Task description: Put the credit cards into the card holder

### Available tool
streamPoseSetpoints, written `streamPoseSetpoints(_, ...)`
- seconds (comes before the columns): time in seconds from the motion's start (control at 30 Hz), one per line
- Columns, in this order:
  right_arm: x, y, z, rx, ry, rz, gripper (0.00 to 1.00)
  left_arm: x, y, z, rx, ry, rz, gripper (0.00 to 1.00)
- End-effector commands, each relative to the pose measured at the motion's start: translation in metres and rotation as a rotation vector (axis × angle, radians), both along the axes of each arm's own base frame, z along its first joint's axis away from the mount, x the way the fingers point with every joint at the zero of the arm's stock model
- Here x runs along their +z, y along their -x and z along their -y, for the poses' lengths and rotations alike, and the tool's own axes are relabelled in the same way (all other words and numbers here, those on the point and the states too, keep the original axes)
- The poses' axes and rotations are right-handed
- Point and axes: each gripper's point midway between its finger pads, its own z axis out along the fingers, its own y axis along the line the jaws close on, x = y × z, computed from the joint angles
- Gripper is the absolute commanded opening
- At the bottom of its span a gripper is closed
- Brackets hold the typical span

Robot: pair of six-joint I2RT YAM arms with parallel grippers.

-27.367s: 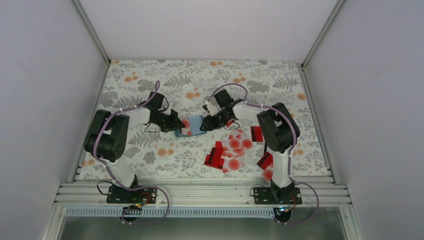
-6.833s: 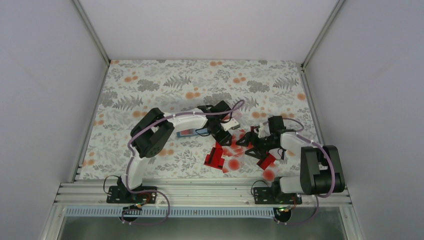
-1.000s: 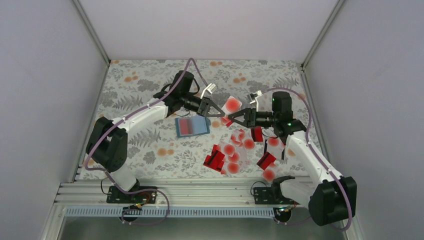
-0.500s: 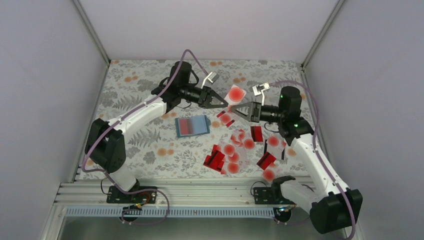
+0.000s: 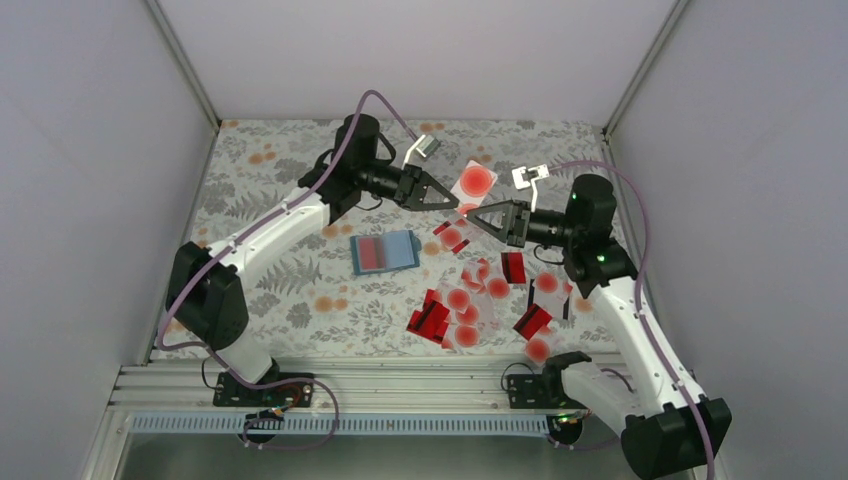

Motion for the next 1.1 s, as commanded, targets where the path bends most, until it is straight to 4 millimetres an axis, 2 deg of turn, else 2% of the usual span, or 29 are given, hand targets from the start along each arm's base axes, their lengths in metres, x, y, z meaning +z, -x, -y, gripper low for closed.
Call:
streamPoseSetpoints(0.0,0.025,0.016,0.000,0.046,-0.033,0.118,0.04,0.007,-0.009,-0.003,0.055,-0.005,-0.003,0.03)
streamPoseSetpoints(0.13,0.024,0.017,0.001,0.048,-0.032,0.119,0.04,0.000,-0.009,-0.003,0.057,-0.027,-0.002,0.04)
streamPoseSetpoints(0.27,0.021,0.018,0.001,0.052,-0.023,0.104,0.04,-0.004,-0.016,-0.005,0.086,-0.103,0.081,0.19)
streamPoseSetpoints(0.37,0.021,0.023,0.001,0.066,-0.021,0.106,0.04,-0.021,-0.025,-0.007,0.136,-0.192,0.122,0.23)
streamPoseSetpoints(0.47,0.023,0.025,0.001,0.080,-0.023,0.107,0.04,-0.033,-0.028,-0.009,0.171,-0.214,0.126,0.24)
streamPoseSetpoints(0.67,0.029,0.029,0.001,0.093,-0.021,0.107,0.04,-0.066,-0.045,-0.014,0.244,-0.330,0.172,0.17)
streamPoseSetpoints(0.8,0.017,0.025,0.001,0.073,0.001,0.065,0.04,-0.098,-0.044,-0.019,0.234,-0.401,0.173,0.17)
streamPoseSetpoints(0.9,-0.001,0.018,0.002,0.044,0.026,0.002,0.04,-0.125,-0.040,-0.027,0.238,-0.458,0.166,0.17)
streamPoseSetpoints(0.97,-0.014,0.013,0.003,0.020,0.046,-0.045,0.04,-0.136,-0.034,-0.030,0.231,-0.461,0.157,0.17)
streamPoseSetpoints(1.07,-0.028,0.009,0.004,0.000,0.064,-0.092,0.04,-0.114,-0.022,-0.027,0.209,-0.339,0.181,0.18)
